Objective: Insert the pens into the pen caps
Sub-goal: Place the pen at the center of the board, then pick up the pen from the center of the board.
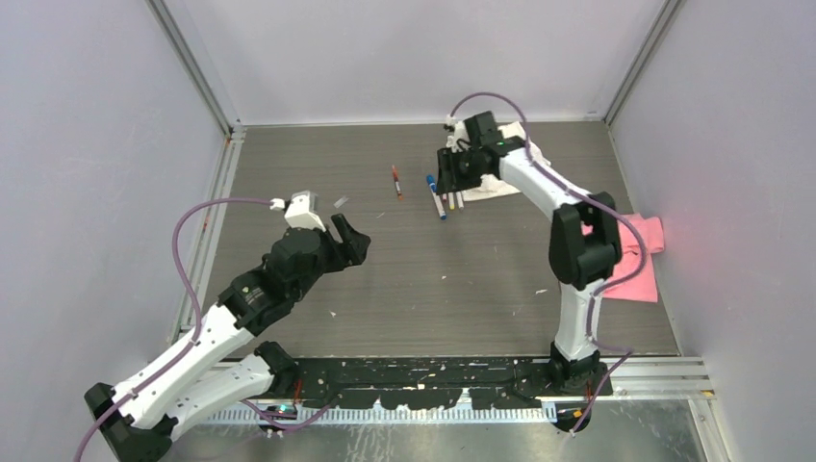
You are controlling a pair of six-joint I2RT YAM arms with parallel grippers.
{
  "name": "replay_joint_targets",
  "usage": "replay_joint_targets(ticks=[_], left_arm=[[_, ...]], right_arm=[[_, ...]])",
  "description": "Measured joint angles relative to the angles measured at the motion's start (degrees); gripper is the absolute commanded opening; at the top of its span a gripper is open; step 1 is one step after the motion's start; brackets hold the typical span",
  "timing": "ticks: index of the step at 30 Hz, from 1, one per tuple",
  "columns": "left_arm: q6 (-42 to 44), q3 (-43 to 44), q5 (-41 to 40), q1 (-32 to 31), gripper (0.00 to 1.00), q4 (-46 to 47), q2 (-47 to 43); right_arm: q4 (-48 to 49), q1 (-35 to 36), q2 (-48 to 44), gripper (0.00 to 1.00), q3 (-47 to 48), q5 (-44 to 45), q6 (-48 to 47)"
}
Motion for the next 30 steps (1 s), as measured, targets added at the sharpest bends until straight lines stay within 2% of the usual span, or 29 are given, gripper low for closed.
replay_joint_targets(ticks=[4, 6, 10, 12, 15, 17, 21, 30], left_arm=[[-1.16, -0.04, 4.13, 3.74, 0.74, 0.13, 3.58], [-1.55, -0.2, 7.26, 7.45, 0.74, 0.13, 5.46], [-1.73, -0.5, 13.86, 16.48, 0.71, 0.02, 8.59], [-1.53, -0.5, 16.59, 21.31, 0.67, -0.31, 10.08], [-1.81, -0.5, 19.8, 27.17, 0.53, -1.38, 12.37], [-2.73, -0.52, 21.03, 30.8, 0.48, -2.49, 14.43], [-5.57, -0.55, 21.05, 34.4, 0.43, -3.98, 19.71], [-12.5, 4.52, 13.81, 35.17, 0.45, -12.59, 34.36]], right_arm=[[0.42, -4.72, -9.62, 0.61, -4.07, -12.26, -3.69], [2.29, -7.13, -14.53, 0.65, -8.2, -18.18, -4.72], [7.26, -10.73, -23.41, 0.67, -19.41, -28.89, -5.99], [8.72, -10.99, -25.92, 0.67, -24.09, -34.1, -6.97], [10.82, -10.97, -27.08, 0.67, -29.49, -39.82, -8.24], [11.58, -11.06, -27.1, 0.67, -32.37, -42.01, -8.87], [12.28, -12.52, -27.34, 0.68, -36.37, -44.3, -9.4], [16.33, -16.26, -28.37, 0.67, -39.28, -45.79, -8.7]])
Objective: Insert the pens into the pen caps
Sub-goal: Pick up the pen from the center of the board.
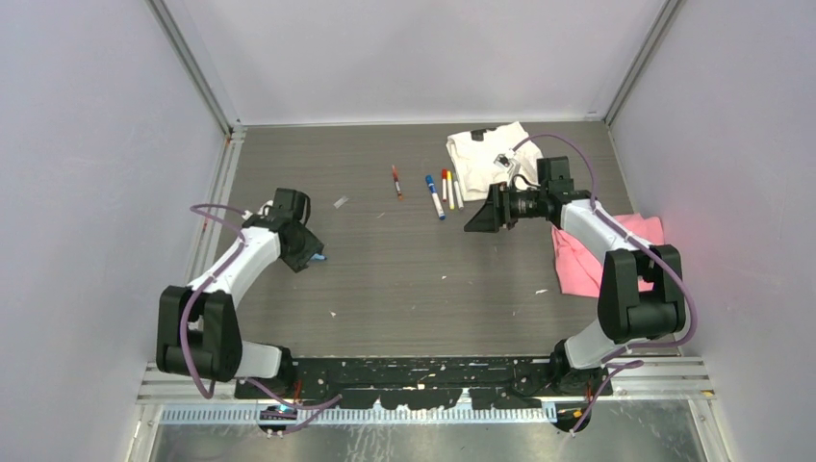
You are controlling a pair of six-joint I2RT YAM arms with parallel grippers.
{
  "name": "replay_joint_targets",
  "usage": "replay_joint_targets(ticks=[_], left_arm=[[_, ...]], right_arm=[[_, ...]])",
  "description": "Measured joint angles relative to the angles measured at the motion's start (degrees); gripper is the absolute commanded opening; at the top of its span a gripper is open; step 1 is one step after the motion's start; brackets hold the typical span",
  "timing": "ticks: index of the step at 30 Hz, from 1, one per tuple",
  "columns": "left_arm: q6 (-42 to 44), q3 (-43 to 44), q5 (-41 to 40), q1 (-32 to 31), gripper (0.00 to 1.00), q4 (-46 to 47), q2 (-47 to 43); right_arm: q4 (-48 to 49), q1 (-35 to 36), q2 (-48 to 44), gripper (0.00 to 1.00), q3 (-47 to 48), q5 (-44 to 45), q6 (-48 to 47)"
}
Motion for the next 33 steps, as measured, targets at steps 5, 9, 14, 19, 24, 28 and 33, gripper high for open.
replay_joint_targets(ticks=[5, 9, 14, 19, 24, 28, 33], left_arm=[[-4.48, 1.22, -3.13, 0.79, 0.48, -2.16, 4.31], [-7.06, 5.7, -5.27, 1.25, 0.5, -5.35, 10.45], [-8.15, 13.05, -6.38, 1.64, 0.5, -8.07, 19.02], [-8.35, 14.73, -6.43, 1.68, 0.48, -8.66, 22.58], [-8.41, 14.75, -6.43, 1.81, 0.45, -9.6, 24.26], [-8.44, 16.02, -6.14, 2.14, 0.44, -10.38, 25.42], [-8.07, 16.81, -5.55, 2.47, 0.44, -11.04, 26.14]], right_arm=[[0.81, -0.61, 0.0, 0.67, -0.26, -0.26, 0.42], [0.94, -0.61, 0.0, 0.68, -0.31, -0.52, 0.72], [1.03, -0.76, 0.0, 0.68, -0.31, -0.94, 0.87], [1.03, -1.18, 0.0, 0.68, -0.31, -1.14, 0.94], [1.01, -1.7, 0.02, 0.68, -0.31, -1.25, 1.01], [0.96, -1.92, 0.09, 0.68, -0.31, -1.6, 1.03], [0.76, -2.08, 0.55, 0.68, -0.28, -2.05, 1.03]])
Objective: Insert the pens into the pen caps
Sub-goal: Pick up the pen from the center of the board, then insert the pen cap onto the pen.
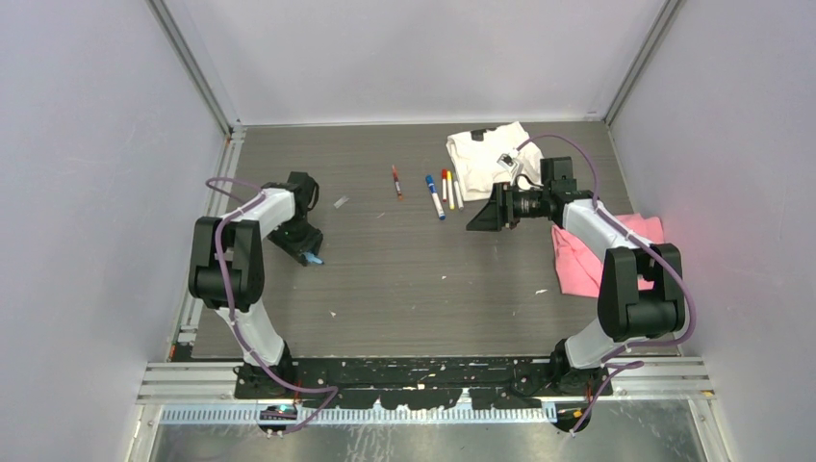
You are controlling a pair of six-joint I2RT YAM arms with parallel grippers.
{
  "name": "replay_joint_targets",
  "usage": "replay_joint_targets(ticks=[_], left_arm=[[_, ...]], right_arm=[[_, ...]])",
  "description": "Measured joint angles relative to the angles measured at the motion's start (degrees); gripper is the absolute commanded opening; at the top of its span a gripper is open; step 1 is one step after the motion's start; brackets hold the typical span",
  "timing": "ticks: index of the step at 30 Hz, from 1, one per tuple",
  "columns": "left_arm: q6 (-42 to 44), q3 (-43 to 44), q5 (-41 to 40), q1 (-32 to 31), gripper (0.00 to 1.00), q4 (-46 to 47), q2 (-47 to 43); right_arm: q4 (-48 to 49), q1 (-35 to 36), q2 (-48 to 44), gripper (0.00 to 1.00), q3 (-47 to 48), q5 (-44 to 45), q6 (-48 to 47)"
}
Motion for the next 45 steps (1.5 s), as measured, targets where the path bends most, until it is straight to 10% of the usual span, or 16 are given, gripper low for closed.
replay_joint_targets(ticks=[12, 25, 33, 45], left_arm=[[6.23, -0.59, 2.05, 0.37, 0.02, 2.45, -0.55], [13.53, -3.26, 13.94, -7.56, 0.01, 7.67, -16.06], [16.87, -3.34, 32.79, -19.15, 0.01, 26.23, -18.69], [38.36, -4.81, 44.26, -26.43, 0.01, 31.56, -19.61]], right_arm=[[-0.13, -0.07, 0.0, 0.68, 0.0, -1.2, 0.0], [5.4, 0.52, -0.02, 0.67, -2.1, -3.56, 5.25], [9.42, 4.48, -0.42, 0.67, -3.65, -4.98, 8.33], [13.07, 3.23, -2.69, 0.67, -2.27, -4.48, 16.74]])
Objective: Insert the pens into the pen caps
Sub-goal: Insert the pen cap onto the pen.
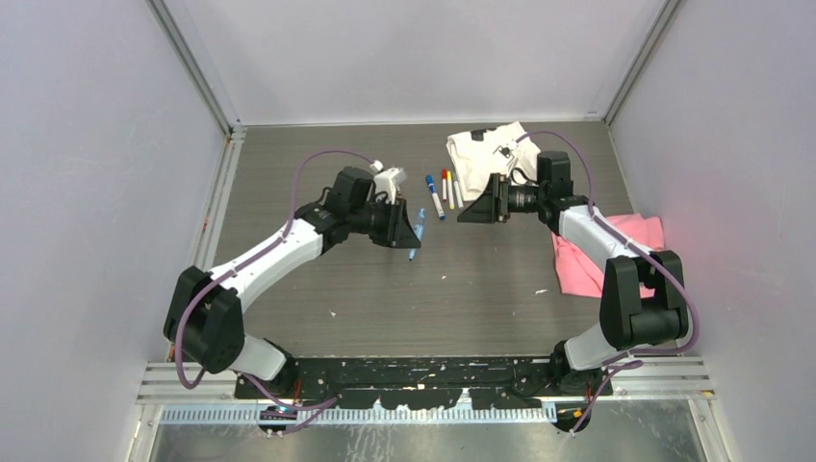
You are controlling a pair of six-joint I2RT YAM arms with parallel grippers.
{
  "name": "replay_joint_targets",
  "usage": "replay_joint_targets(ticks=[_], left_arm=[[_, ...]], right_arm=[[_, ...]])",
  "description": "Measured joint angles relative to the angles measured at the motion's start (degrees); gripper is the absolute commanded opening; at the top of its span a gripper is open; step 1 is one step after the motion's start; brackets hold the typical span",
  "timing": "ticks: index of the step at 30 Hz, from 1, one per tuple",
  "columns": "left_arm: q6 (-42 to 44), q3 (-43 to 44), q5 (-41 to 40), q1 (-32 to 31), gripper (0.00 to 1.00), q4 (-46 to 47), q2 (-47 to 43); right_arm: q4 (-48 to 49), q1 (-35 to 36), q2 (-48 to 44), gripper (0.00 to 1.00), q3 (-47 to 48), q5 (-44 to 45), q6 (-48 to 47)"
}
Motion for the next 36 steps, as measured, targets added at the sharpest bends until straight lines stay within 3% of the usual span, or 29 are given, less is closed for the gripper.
replay_joint_targets(ticks=[3, 7, 25, 33, 36], left_arm=[[4.5, 0.02, -2.08, -2.6, 0.01, -0.33, -0.55], [9.75, 0.85, -6.34, -5.95, 0.01, -1.88, -0.59], [20.5, 5.33, -19.19, -12.9, 0.01, -7.21, -0.52], [22.51, 5.64, -21.16, -14.49, 0.01, -8.44, 0.46], [23.21, 5.75, -21.62, -14.73, 0.01, -9.01, 0.68]], right_arm=[[5.6, 1.09, 0.0, 0.67, -0.9, 1.11, 7.3], [5.38, 4.85, 0.0, 0.67, -0.68, 4.42, 11.69], [-5.49, 12.33, 1.81, 0.58, 4.7, 13.66, 15.69], [-5.9, 12.63, 2.64, 0.41, 5.4, 15.65, 17.81], [-5.88, 12.63, 2.64, 0.3, 5.6, 15.98, 18.29]])
